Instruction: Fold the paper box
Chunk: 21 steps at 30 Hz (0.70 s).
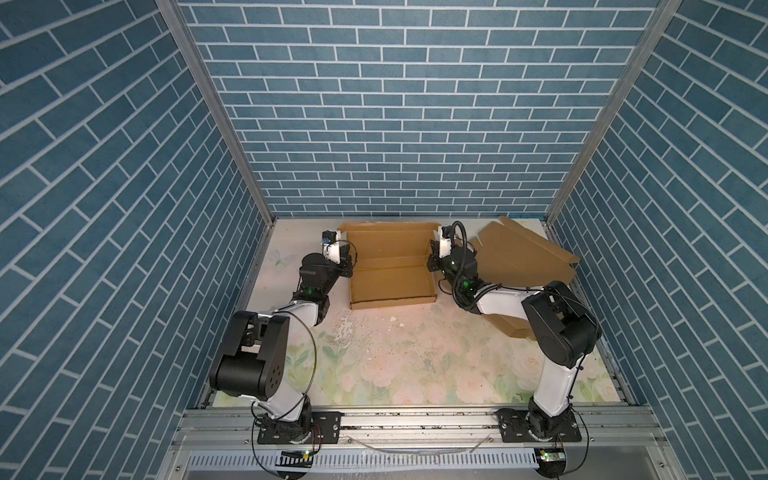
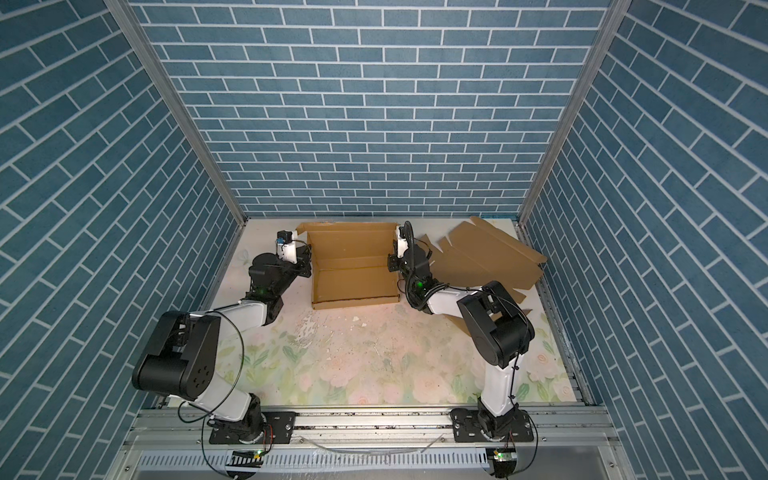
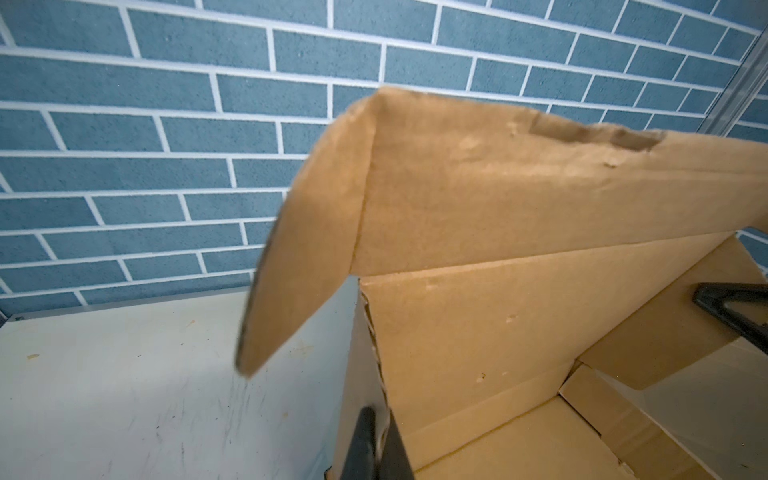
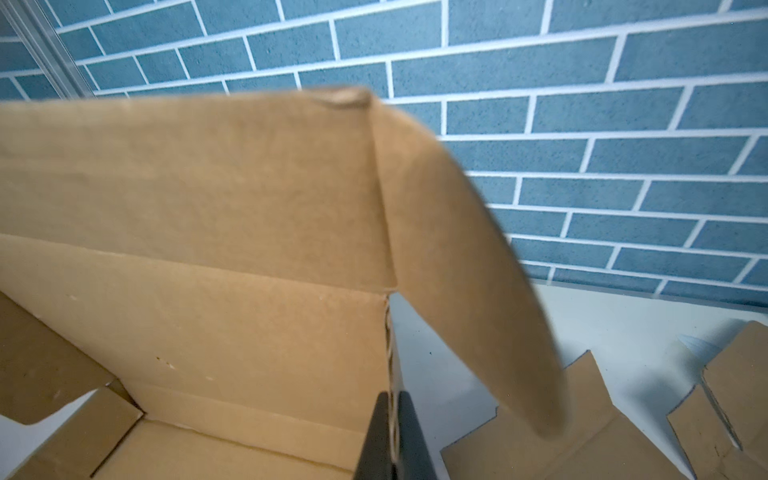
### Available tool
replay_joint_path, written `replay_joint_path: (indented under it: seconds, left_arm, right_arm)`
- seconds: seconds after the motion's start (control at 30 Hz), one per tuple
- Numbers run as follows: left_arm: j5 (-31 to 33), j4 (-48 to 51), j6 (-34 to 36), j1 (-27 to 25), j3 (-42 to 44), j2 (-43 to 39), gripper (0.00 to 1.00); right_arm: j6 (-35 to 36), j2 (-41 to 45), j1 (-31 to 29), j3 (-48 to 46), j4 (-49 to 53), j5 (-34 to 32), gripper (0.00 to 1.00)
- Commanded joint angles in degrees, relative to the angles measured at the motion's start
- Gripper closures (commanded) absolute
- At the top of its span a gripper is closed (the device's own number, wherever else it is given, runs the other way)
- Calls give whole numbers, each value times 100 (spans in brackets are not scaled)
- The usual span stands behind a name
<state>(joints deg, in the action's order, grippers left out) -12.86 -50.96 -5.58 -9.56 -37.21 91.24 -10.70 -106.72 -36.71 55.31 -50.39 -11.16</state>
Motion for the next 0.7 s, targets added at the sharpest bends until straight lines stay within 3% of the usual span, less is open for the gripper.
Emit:
replay_joint_path:
  seconds: [0.0, 0.2, 0.67]
  left_arm:
    - [-104, -834, -136, -262, 352, 301, 100]
    - [106, -1857, -195, -370, 892, 681, 100]
    - [330, -1740, -50, -410, 1412, 365, 100]
  right_arm:
    - [-178, -72, -316, -271, -952, -153, 100]
    - [-220, -253, -482, -583, -1404, -328, 100]
    - [-459, -158, -565, -1234, -1666, -405, 100]
